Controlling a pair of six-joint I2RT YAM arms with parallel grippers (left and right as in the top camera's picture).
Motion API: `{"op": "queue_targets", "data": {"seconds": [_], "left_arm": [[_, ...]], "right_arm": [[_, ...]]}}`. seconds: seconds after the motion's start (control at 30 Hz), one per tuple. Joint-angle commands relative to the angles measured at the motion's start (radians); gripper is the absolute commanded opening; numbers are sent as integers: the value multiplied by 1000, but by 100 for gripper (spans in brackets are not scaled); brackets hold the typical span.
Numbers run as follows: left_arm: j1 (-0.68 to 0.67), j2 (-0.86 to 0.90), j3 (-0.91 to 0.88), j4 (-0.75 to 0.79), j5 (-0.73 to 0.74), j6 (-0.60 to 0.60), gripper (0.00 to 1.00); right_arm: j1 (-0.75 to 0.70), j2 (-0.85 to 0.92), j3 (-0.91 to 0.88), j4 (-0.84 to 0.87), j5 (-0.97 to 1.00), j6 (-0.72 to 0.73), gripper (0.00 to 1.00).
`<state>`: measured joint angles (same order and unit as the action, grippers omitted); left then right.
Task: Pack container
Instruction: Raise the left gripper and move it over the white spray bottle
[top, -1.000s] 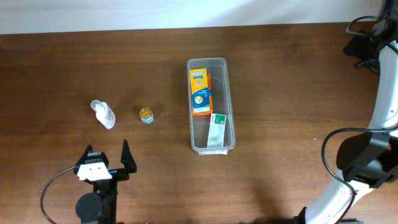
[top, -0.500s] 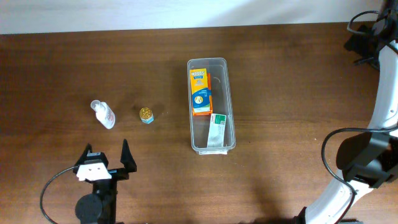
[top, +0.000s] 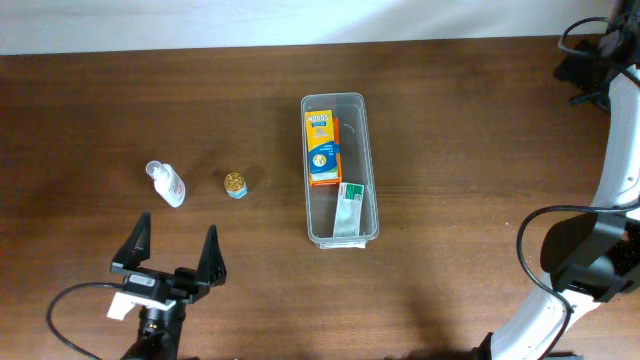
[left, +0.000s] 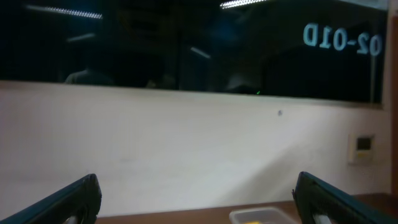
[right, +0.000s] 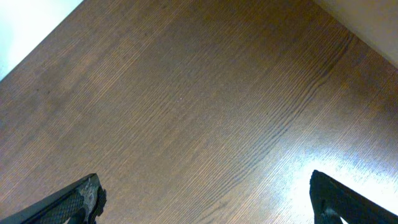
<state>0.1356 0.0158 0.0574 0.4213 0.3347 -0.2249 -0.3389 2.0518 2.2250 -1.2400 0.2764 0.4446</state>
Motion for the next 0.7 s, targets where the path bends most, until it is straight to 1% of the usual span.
{"op": "queue_targets", "data": {"seconds": [0.0, 0.1, 0.17, 0.27, 0.4, 0.5, 0.67], "left_arm": [[-2, 10, 143, -51, 27, -18, 100], [-2, 57, 294, -188, 29, 32, 99], [-2, 116, 417, -281, 48, 93, 100], [-2, 254, 622, -405, 105, 211, 99], [-2, 507, 919, -591, 163, 348, 99], [-2, 703, 1117, -700, 193, 389, 99], [-2, 996, 1424, -867, 325, 476, 99]], "right_arm": [[-2, 3, -2, 3, 12, 1, 98], [-2, 3, -2, 3, 12, 0, 98], [-2, 3, -2, 3, 12, 1, 98], [-2, 3, -2, 3, 12, 1, 98], [-2, 3, -2, 3, 12, 1, 98], [-2, 3, -2, 3, 12, 1, 98], [-2, 3, -2, 3, 12, 0, 98]]}}
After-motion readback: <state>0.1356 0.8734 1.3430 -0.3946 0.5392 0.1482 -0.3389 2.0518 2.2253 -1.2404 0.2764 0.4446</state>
